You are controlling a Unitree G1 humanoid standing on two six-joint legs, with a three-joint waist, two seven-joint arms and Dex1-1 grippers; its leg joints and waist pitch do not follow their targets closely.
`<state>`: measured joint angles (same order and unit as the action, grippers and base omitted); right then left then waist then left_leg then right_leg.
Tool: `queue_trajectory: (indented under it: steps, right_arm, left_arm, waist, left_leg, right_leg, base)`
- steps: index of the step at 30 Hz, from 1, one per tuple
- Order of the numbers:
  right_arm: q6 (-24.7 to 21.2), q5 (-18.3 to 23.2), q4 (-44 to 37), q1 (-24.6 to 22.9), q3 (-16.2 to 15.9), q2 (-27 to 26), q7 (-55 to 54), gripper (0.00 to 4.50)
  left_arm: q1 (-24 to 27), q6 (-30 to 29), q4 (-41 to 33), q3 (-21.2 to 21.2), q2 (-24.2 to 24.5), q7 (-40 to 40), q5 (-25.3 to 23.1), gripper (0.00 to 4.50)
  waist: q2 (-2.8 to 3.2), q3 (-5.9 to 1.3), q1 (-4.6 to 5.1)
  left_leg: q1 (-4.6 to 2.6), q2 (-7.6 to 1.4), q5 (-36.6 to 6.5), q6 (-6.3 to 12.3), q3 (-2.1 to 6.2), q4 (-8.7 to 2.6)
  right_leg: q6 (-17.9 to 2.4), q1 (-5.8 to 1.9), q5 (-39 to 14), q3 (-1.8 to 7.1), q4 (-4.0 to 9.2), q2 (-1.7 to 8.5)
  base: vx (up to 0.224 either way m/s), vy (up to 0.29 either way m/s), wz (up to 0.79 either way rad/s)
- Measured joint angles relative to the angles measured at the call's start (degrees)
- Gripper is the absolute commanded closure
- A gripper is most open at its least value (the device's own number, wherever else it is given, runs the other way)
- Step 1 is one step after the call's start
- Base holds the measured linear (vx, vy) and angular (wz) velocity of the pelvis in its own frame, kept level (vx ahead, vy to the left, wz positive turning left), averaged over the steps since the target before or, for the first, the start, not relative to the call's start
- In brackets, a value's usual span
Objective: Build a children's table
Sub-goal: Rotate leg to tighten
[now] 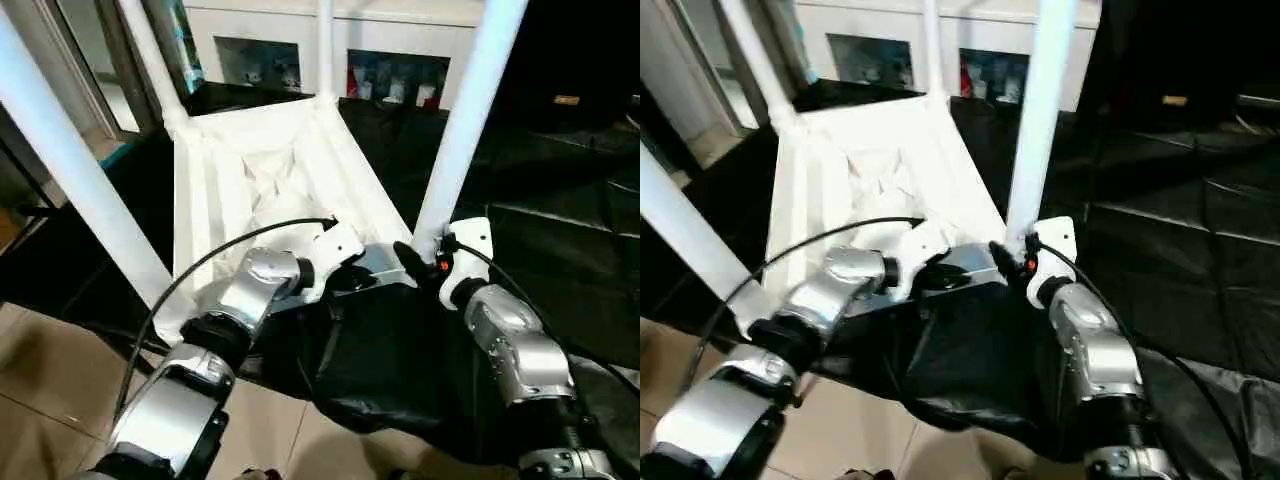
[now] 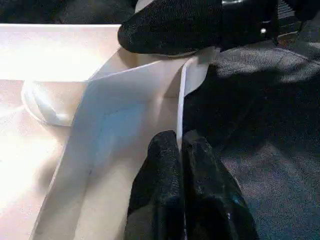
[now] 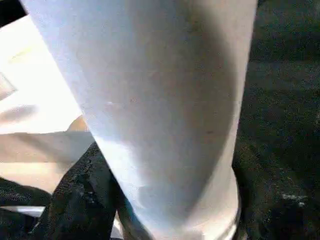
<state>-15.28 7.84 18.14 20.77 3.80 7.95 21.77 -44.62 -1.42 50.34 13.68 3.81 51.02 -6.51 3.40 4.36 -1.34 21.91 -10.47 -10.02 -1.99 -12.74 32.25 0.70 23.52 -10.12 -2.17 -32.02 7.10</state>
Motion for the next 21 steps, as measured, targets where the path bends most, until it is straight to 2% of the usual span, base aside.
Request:
queue_trajectory:
  steps: [2,6,9,11,15,21]
  right_arm:
    - [0.14,0.07,-0.11,-0.15,0.02,-0.01,0.5,1.11]
    - [0.06,0.6,-0.94,-0.95,-0.04,1.86,4.86,0.61]
    - [-1.43,2.4,-4.21,-2.92,-2.16,6.75,14.08,0.61]
    - [-1.94,3.16,-4.9,-3.25,-2.58,7.85,17.24,0.61]
    - [-3.5,5.71,-8.45,-4.72,-6.08,14.97,29.7,0.61]
    - [-3.98,7.69,-10.79,-4.82,-9.01,19.15,40.3,0.61]
  left_arm:
    - [0.0,0.04,0.0,0.02,-0.04,0.03,-0.01,4.5]
    - [0.0,0.16,-0.15,0.02,0.17,1.75,-0.01,4.5]
    - [0.6,0.58,-1.46,0.1,2.16,7.2,0.65,4.5]
    - [1.07,1.17,-2.13,0.08,3.35,9.41,0.78,4.5]
    - [2.05,3.46,-4.34,1.49,7.57,18.5,2.38,4.5]
    - [3.27,4.35,-7.43,2.41,10.81,27.74,3.98,4.5]
  waist:
    - [0.03,-0.02,0.06]
    - [0.05,-0.03,0.03]
    - [0.05,-0.03,-0.31]
    - [0.07,-0.03,-0.29]
    - [0.12,-0.02,-0.65]
    - [0.1,-0.01,-1.17]
  left_leg:
    - [0.0,0.07,0.01,0.01,0.0,0.0]
    - [0.03,0.08,0.01,0.02,0.01,0.0]
    - [0.06,0.04,0.01,0.02,0.07,-0.05]
    - [0.08,-0.01,0.01,0.02,0.07,-0.01]
    - [0.25,-0.31,0.16,0.27,-0.03,0.05]
    - [0.7,-0.48,0.06,0.44,-0.11,0.23]
  right_leg:
    - [0.0,0.0,0.0,0.02,0.0,0.05]
    - [0.0,-0.02,0.0,0.02,0.0,0.07]
    - [0.09,-0.02,0.15,-0.05,-0.07,0.06]
    - [-0.08,0.02,0.61,-0.09,-0.13,0.05]
    - [-0.09,0.15,0.63,-0.23,-0.21,-0.1]
    - [-0.33,0.54,0.24,-0.29,-0.3,-0.19]
  base:
    - [0.0,0.0,0.0]
    - [0.0,0.0,0.0]
    - [0.0,0.0,0.0]
    - [0.0,0.0,0.0]
    - [0.013,-0.002,0.0]
    - [0.027,-0.002,-0.01]
